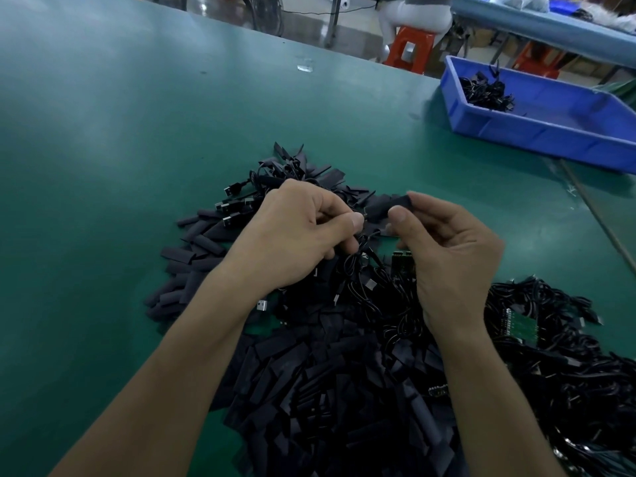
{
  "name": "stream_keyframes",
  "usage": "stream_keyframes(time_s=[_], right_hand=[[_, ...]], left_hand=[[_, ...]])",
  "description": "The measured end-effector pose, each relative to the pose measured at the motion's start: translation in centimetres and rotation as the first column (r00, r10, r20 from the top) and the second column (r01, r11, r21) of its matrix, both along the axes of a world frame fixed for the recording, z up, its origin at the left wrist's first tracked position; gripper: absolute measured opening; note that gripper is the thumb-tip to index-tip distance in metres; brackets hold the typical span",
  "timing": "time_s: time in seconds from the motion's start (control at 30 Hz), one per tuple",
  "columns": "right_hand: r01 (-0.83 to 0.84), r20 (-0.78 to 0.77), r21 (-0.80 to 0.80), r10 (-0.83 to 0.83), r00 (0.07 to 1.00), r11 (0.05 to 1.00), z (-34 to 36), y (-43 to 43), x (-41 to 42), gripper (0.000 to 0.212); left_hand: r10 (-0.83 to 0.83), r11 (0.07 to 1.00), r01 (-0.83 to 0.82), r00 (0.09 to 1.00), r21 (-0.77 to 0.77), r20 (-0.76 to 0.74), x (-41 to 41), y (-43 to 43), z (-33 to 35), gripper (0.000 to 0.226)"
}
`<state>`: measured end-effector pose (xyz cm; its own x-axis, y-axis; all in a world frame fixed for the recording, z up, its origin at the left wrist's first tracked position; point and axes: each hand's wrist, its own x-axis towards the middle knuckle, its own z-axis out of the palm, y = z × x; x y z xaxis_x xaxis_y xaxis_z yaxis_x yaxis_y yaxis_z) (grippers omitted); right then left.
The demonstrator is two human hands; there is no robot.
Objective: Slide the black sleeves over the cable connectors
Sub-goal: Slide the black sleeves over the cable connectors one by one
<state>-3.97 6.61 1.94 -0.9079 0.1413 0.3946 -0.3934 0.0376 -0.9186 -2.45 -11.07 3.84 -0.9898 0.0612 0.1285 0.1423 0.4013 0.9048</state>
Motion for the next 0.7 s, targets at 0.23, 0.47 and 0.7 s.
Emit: stream_keyframes(time_s=[0.23, 0.47, 0.7], right_hand=[[0.042, -0.022, -0.037, -0.042, 0.999, 0.998, -0.2, -1.5, 0.7, 0.027], [0.035, -0.044, -0.032, -0.037, 0.998, 0.999, 0.4, -2.4, 0.8, 0.030], [-0.001, -0.024, -0.074, 0.000, 1.000, 0.997, 1.2, -3.2, 1.2, 0.030]], left_hand=[[0.020, 0.999, -0.018, 0.998, 0.044, -0.053, 0.0, 0.4, -0.1, 0.021], [0.033, 0.992, -0.025, 0.997, 0.120, -0.068, 0.0, 0.9, -0.4, 0.016], [0.033, 0.980, -0.014, 0.995, 0.199, -0.096, 0.1, 1.6, -0.3, 0.020]])
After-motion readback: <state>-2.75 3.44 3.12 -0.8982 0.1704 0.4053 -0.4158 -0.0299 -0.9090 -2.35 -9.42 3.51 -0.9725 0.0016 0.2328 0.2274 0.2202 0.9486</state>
